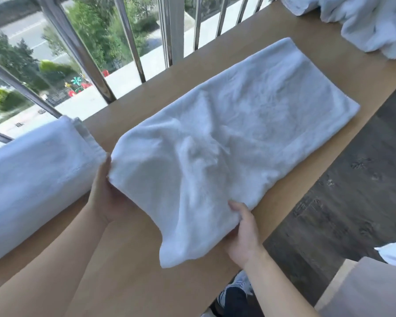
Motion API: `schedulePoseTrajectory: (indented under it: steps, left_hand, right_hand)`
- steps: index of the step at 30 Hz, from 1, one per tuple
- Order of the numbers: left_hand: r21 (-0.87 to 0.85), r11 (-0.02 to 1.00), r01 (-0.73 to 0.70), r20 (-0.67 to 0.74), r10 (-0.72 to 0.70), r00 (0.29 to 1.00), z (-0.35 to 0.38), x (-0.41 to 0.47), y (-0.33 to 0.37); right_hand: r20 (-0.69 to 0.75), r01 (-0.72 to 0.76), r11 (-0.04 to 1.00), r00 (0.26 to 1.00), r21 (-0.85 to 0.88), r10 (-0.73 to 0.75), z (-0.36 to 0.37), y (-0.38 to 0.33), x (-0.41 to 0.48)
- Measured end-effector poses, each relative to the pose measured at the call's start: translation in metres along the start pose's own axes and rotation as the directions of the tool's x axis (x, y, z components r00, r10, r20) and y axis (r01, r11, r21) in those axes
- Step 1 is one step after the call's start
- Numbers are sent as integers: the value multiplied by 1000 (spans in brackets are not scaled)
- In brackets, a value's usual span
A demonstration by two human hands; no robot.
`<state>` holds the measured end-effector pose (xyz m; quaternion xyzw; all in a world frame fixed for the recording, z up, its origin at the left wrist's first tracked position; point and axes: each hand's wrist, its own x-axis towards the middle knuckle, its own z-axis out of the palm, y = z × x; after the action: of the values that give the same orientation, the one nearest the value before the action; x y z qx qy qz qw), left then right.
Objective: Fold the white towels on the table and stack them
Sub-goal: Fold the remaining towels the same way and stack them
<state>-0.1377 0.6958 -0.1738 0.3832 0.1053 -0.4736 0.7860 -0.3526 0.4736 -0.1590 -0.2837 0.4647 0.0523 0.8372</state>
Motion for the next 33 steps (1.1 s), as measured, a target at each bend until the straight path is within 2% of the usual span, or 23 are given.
schedulePoseTrajectory:
  steps: [2,5,7,9,12,13,17,19,21,24,25,28,29,33]
  left_hand:
    - [-3,1000,17,16,-17,1000,2,-3,-7]
    - [161,987,13,-155,12,988,4,-8,-8]
    - [208,978,-7,-214,52,976,-2,-11,-8]
    - [165,985,-44,-166,72,983,-5,-14,-11]
    - [-19,998,-56,-70,55,996,-4,-18,-21]
    - [-31,998,-54,-68,52,996,-3,-20,-26]
    - [127,987,-101,-313,136,940,10,-17,-37]
    - [137,975,-173,-365,212,907,16,-13,-38]
    - [98,970,-223,-403,243,882,20,-10,-39]
    - [-161,971,-177,-329,116,937,26,-9,-39]
    - [-177,970,-167,-336,100,936,29,-7,-38]
    - [-98,971,-216,-545,130,829,37,1,-36]
    - [-100,969,-226,-569,130,812,40,5,-36]
    - [-128,961,-244,-559,134,818,48,14,-36]
  right_hand:
    - [36,-31,1000,999,6,31,1,7,-4]
    - [111,-100,990,988,-100,111,8,17,-7]
    - [118,-118,985,984,-126,133,6,18,-7]
    - [109,-121,986,985,-116,133,-3,15,-9]
    - [77,-176,980,980,-90,183,-16,17,-10]
    - [66,-198,976,977,-89,204,-17,18,-10]
    - [51,-222,956,971,-192,236,-15,11,-9]
    - [-16,-200,960,980,-196,201,-17,2,-7]
    - [-108,-115,989,989,-96,104,-24,-9,-3]
    - [-202,54,999,978,-6,-54,-34,-31,7]
    - [-210,76,997,975,-15,-77,-36,-39,11]
    - [-284,120,992,950,-47,-128,-37,-67,21]
    - [-308,125,990,941,-62,-138,-38,-77,25]
    - [-324,162,982,928,-96,-185,-48,-114,39]
